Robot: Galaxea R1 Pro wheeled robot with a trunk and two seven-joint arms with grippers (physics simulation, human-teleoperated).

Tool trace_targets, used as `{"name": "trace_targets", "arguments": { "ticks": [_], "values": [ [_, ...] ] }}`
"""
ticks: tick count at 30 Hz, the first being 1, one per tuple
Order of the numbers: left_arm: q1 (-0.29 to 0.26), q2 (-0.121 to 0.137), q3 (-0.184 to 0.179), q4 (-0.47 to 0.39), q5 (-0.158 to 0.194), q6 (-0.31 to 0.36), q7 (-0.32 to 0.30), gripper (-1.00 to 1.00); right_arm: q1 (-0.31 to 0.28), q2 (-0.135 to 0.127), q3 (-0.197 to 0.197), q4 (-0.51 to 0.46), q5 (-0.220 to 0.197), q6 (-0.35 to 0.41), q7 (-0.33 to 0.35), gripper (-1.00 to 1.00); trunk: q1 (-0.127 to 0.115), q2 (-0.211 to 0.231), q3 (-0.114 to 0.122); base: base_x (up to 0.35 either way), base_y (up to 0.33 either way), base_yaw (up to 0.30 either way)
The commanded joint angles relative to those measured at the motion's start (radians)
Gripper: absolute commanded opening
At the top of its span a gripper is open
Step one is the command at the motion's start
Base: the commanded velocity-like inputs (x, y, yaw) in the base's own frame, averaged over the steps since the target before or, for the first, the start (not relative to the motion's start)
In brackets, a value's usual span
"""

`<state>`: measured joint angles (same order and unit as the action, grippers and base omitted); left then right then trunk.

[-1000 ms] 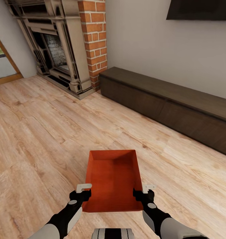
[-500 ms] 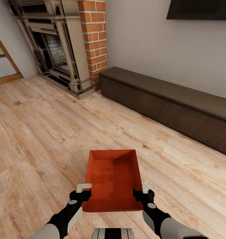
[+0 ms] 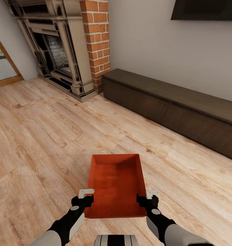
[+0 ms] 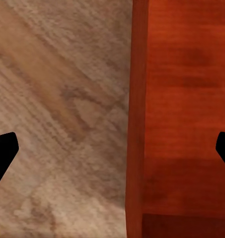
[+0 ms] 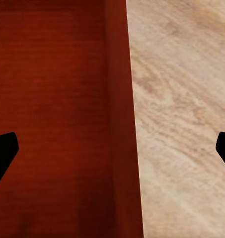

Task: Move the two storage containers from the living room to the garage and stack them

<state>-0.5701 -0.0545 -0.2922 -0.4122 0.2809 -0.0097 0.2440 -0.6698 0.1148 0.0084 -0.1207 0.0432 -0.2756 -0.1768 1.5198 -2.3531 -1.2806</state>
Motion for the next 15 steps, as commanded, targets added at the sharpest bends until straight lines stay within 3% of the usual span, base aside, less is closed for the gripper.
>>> {"name": "trace_targets", "arguments": {
  "ticks": [1, 8, 15],
  "values": [
    [-0.001, 0.001, -0.009, 0.0, 0.009, -0.001, 0.008, 1.0, -0.001, 0.0, 0.001, 0.001, 0.004, -0.002, -0.006, 1.0, 0.0, 0.0, -0.001, 0.0, 0.0, 0.0],
    [-0.001, 0.001, -0.01, 0.0, 0.009, -0.001, 0.008, 1.0, -0.001, 0.0, 0.001, 0.001, 0.004, -0.002, -0.005, 1.0, 0.023, -0.042, -0.019, 0.0, 0.0, 0.0],
    [-0.001, 0.001, -0.009, -0.001, 0.009, -0.002, 0.008, 1.0, -0.001, 0.0, 0.001, 0.001, 0.004, -0.003, -0.006, 1.0, 0.023, -0.042, -0.019, 0.0, 0.0, 0.0]
  ]
}}
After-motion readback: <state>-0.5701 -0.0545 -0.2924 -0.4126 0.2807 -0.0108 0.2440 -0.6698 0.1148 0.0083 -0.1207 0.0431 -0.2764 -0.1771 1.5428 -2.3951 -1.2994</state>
